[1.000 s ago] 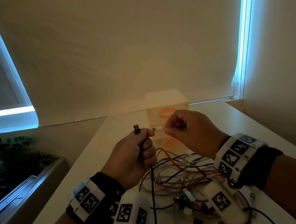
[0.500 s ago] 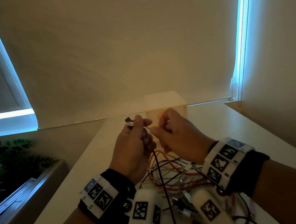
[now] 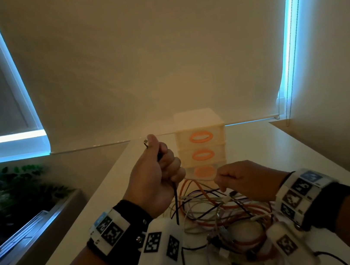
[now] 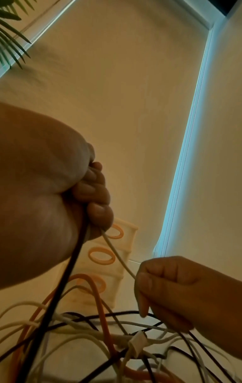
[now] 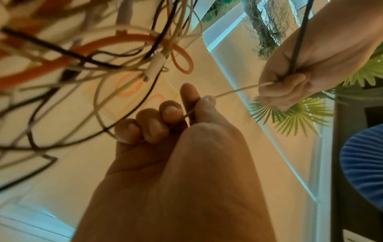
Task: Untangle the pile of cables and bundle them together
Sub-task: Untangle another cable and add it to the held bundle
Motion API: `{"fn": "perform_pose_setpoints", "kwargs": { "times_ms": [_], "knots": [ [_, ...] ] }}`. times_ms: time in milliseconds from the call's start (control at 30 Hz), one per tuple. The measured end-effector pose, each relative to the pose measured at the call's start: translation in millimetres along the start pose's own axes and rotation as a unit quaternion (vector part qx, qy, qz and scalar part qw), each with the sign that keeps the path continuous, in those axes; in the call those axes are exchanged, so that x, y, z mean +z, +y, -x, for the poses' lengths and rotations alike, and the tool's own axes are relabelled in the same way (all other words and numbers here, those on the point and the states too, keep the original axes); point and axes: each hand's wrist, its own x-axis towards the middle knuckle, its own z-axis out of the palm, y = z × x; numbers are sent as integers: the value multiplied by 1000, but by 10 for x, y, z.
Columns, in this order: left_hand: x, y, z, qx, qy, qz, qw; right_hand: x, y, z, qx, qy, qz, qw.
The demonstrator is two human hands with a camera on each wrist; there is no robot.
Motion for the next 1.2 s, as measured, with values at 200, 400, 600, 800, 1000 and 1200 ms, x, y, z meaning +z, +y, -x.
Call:
{"fn": "perform_pose_setpoints", "kwargs": {
  "times_ms": [200,400,600,800,1000,1200],
  "knots": [
    [-12,-51,48,-86,-121,-90,985,-308,-416,-169,-30,108,70,991],
    [-35,22,68,-115,-173,-219,953,-486,-858,-173,-57,137,137,979],
    [41,114,116,-83,-96,-227,966,-400,-942,-107,-48,174,51,982],
    [50,28,20,-58,-15,-125,990,-103,-984,-29,-79,136,-98,983],
    [-59,173,-31,-24,6,110,994,296,-671,172,-91,-2,-137,986],
    [-133,178,20,-36,-61,49,996,179,-308,124,-81,8,-88,993]
  ]
}}
